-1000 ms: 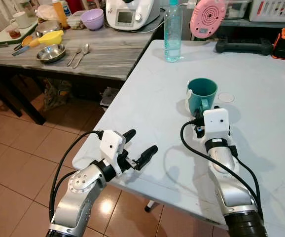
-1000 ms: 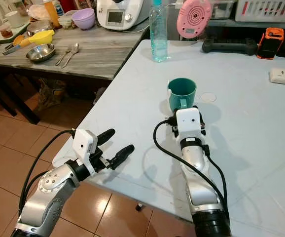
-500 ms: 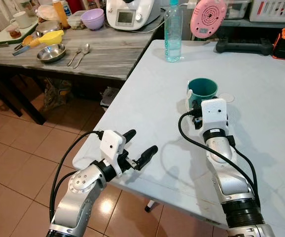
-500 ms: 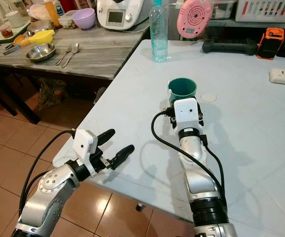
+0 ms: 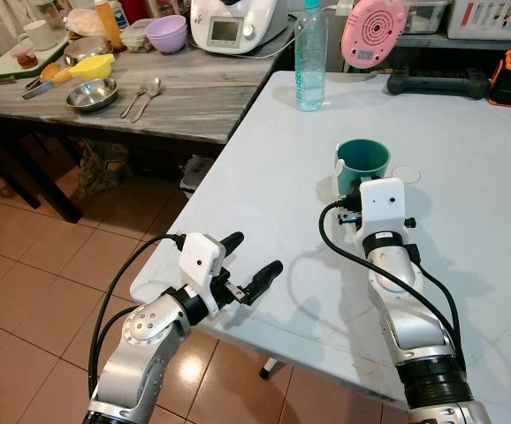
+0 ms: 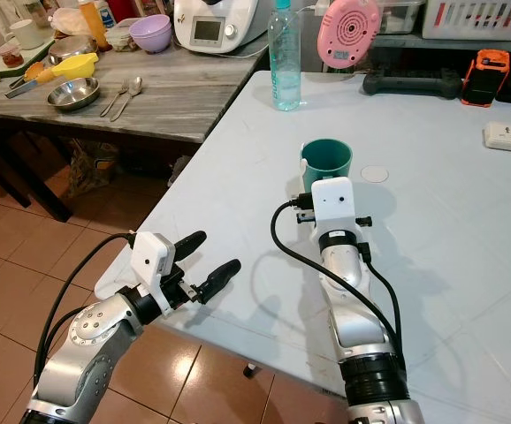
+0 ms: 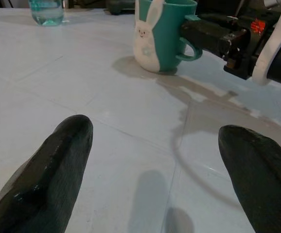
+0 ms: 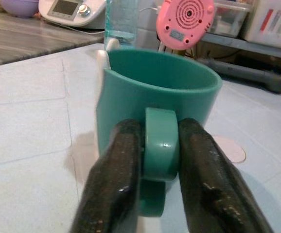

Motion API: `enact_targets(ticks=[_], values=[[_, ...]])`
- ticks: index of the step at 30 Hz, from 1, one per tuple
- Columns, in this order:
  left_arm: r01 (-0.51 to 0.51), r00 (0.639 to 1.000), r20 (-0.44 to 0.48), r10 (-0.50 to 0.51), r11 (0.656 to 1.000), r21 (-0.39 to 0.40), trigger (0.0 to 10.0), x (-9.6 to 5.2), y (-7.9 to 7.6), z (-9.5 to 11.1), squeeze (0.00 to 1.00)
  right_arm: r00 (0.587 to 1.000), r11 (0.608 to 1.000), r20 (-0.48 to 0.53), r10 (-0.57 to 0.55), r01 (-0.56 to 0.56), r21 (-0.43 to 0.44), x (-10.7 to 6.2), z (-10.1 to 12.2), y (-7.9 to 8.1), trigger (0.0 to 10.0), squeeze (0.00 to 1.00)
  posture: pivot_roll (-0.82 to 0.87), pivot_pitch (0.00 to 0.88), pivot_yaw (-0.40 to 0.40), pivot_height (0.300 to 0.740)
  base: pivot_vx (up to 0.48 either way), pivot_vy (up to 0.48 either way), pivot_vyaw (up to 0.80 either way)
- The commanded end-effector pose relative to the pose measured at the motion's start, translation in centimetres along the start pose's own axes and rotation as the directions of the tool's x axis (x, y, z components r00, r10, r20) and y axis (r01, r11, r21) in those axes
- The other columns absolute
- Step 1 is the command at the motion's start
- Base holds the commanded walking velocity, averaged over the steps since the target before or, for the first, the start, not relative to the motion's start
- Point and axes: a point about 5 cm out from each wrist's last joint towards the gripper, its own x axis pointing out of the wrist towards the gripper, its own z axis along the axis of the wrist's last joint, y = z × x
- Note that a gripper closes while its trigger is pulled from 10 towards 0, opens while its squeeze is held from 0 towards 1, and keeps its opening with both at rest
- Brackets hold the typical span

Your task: Setting the table

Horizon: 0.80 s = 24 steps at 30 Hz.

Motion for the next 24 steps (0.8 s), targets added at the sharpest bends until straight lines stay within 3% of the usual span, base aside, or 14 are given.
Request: enact_targets(ticks=[1,18,23,24], values=[[-0.017,0.999,-0.034,0.018,1.000,0.011,10.0,-0.4,0.3,-0.4,0.00,1.000,1.000,-0.026,0.015,-0.015,0.014,-0.4,-0.6,0.5,0.0,0.00,-0.13,0.104,0.136,0.740,0.000,0.000,0.00],[-0.022,1.000,-0.018,0.022,1.000,0.010,10.0,-0.3,0.6,-0.1,0.00,1.000,0.999,-0.025,-0.012,0.012,0.030,-0.6,-0.4,-0.7,0.0,0.00,-0.14,0.100,0.129,0.740,0.000,0.000,0.00],[-0.118,0.992,-0.038,0.120,0.992,0.032,10.0,-0.2,1.7,-0.4,0.00,1.000,0.998,-0.021,-0.010,0.011,0.057,-1.0,-0.1,-0.7,0.0,0.00,-0.14,0.093,0.123,0.740,0.000,0.000,0.00],[-0.186,0.981,-0.041,0.188,0.981,0.048,10.0,-0.2,2.4,-0.5,0.00,1.000,0.998,-0.005,-0.013,0.013,0.069,-1.2,0.2,-0.8,0.0,0.00,-0.14,0.093,0.123,0.740,0.000,0.000,0.00]])
